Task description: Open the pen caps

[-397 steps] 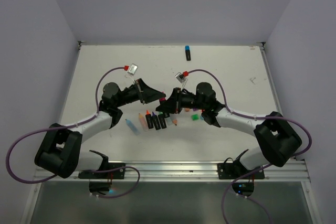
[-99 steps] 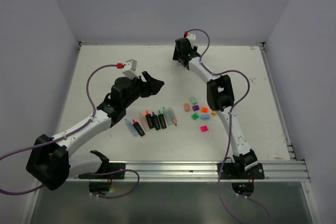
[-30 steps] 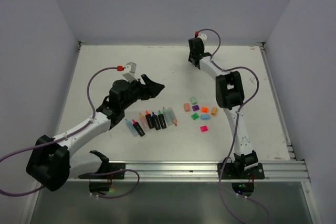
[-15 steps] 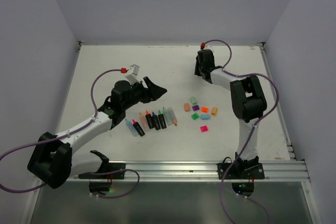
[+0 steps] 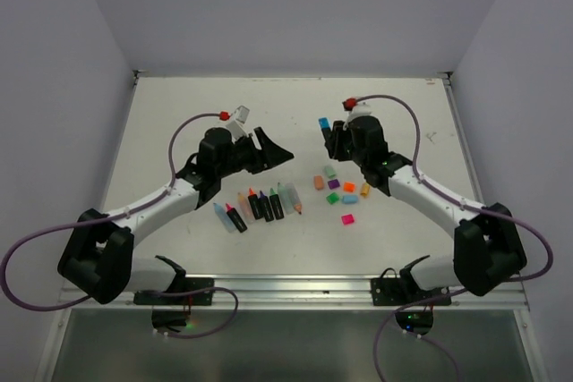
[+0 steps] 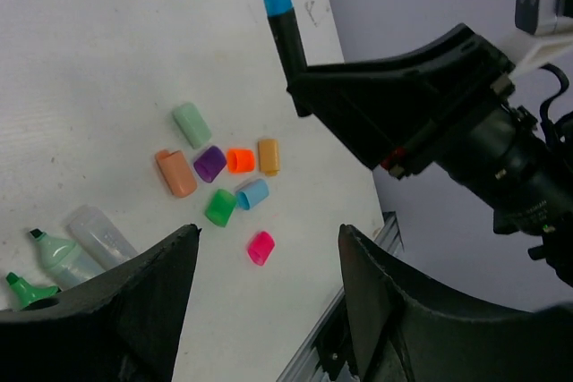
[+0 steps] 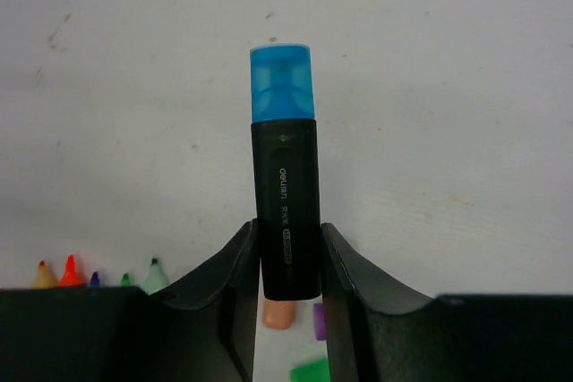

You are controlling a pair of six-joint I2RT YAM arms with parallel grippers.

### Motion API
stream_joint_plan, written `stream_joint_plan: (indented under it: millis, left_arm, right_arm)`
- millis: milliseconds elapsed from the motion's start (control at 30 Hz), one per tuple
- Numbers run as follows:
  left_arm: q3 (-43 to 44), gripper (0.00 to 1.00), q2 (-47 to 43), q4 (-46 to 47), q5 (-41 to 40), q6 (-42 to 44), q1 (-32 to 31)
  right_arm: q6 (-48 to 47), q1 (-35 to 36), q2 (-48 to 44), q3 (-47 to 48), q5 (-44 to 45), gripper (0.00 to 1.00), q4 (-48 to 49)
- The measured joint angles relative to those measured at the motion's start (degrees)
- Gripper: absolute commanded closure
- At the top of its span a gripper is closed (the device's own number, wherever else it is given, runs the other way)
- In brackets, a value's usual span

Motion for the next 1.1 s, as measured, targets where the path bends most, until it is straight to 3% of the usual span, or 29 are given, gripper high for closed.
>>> stream_joint_plan:
  millis: [167,367,1100]
  left_arm:
    - [0.39,0.34,2.23,1.16,2.99,-2.29,0.00]
    - [-0.20,0.34,3.26,1.81,4.28,-4.11,0.00]
    - [-0.44,0.42,9.81,11.72,10.14,-11.80,0.00]
  right_arm:
    - [0.04,6.86,-7.85,-2.64,-1.68,1.00,-5.40]
    - [0.44,9.05,-14.71,-3.72,-2.82,1.00,-10.27]
    - [2.78,19.80,-15.15,-7.67,-3.93,1.00,-12.31]
